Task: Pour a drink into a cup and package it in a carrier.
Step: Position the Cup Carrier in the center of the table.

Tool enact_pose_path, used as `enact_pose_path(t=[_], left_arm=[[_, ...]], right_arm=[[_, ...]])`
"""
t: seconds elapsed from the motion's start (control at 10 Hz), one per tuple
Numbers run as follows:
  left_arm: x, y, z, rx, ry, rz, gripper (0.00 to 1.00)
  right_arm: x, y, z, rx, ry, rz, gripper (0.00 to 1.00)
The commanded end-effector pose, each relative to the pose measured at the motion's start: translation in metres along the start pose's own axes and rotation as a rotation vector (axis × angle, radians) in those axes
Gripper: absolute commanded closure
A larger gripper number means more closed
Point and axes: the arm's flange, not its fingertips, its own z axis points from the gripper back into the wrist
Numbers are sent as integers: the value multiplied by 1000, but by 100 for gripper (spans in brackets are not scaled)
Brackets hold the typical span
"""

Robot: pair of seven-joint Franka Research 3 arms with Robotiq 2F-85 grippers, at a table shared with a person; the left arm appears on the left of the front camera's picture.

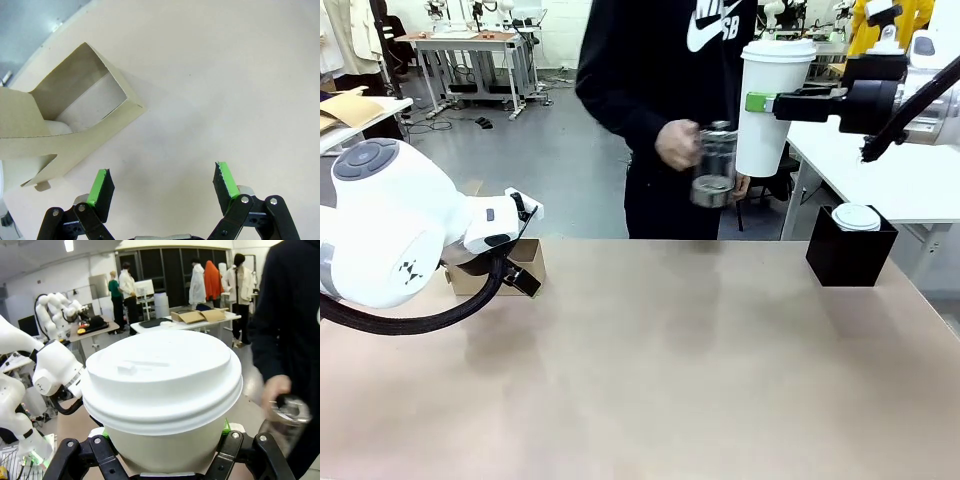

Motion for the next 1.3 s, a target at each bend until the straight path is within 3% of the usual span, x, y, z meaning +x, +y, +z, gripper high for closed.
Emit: enact_pose_path(t=[0.0, 0.5, 0.8, 1.2], left_arm=[[-1, 1, 0, -2, 0, 2, 0], [0, 0, 0, 0, 0, 0, 0], [16, 26, 58, -20, 55, 133, 0], [67, 71, 125, 0, 137, 283, 0]], right_arm=[[6, -2, -2, -2, -13, 1, 20], [6, -2, -2, -2, -13, 1, 20], [6, -2, -2, -2, -13, 1, 20], [6, -2, -2, -2, -13, 1, 20]])
